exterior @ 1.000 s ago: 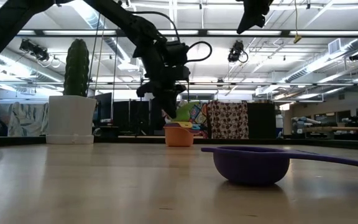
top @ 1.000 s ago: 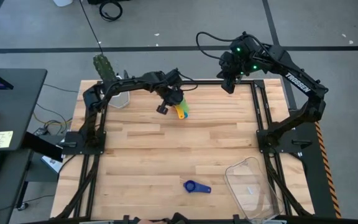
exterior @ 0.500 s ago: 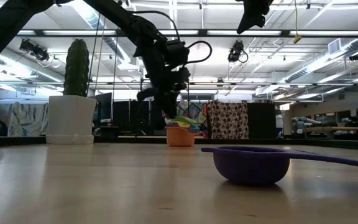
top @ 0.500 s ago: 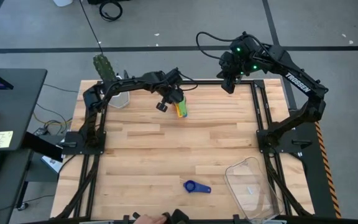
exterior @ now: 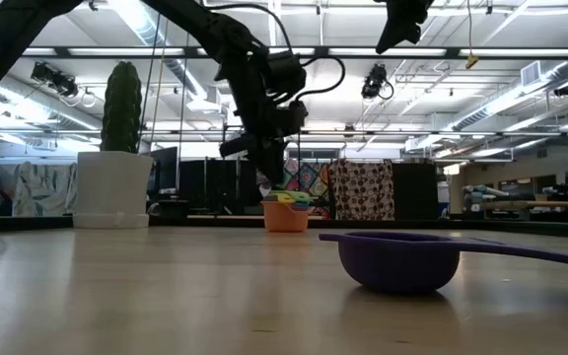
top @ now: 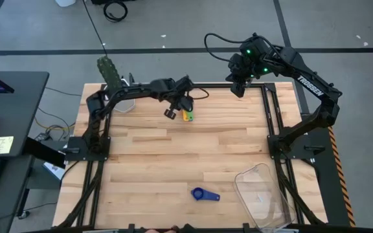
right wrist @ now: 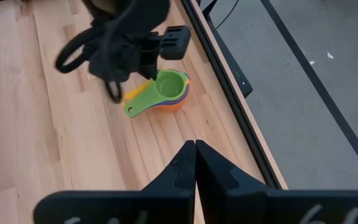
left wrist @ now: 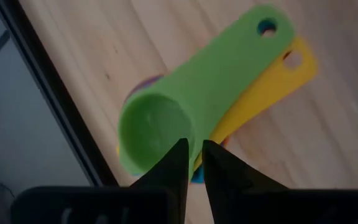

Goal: Nest measuring cups in basket
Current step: Stack the green measuring cup on top of the yellow measuring cup

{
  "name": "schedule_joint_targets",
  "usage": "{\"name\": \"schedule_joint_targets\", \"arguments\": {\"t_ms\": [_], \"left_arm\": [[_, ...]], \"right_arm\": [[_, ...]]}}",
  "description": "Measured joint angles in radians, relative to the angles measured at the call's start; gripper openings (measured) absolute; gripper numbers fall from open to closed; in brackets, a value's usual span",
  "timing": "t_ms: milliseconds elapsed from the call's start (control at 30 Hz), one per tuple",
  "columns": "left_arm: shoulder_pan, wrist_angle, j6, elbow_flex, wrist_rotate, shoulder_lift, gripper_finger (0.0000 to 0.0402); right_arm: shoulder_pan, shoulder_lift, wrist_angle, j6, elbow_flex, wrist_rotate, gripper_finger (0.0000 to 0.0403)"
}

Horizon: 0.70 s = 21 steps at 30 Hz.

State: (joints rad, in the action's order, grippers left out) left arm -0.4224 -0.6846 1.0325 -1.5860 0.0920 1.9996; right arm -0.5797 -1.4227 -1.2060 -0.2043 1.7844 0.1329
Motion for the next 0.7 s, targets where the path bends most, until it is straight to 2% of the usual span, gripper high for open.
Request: {"name": "schedule_joint_targets", "arguments": {"t_ms": [133, 267, 333, 467, 600, 700], "left_arm": [[0.018, 0.001, -0.012, 0.0, 0.014, -0.029, 0.0052], [0.012, -0.033, -0.106, -0.002, 0.024, -0.068, 0.0052], [-0.001, -0.094, -0.203, -0.002, -0.006, -0.083, 0.0052], [-0.041, -0.249, -0.448, 0.011, -0.131, -0.085, 0.0052], [-0.064, -0.26, -0.611, 0.06, -0.156, -0.084, 0.0051], [-0.071, -0.211, -0.678, 0.092, -0.183, -0.084, 0.0042]], "right_arm": [[0.0, 0.0, 0.0, 0.0, 0.0, 0.0, 0.0011], [-0.004, 0.0, 0.002, 0.032, 0.0, 0.001, 0.0011], [-0.006, 0.001, 0.028, 0.092, -0.016, 0.001, 0.001], [-0.012, -0.002, 0.094, 0.183, -0.105, 0.001, 0.001], [-0.014, -0.021, 0.198, 0.216, -0.218, 0.001, 0.001], [-0.015, -0.04, 0.31, 0.25, -0.293, 0.015, 0.0009]]}}
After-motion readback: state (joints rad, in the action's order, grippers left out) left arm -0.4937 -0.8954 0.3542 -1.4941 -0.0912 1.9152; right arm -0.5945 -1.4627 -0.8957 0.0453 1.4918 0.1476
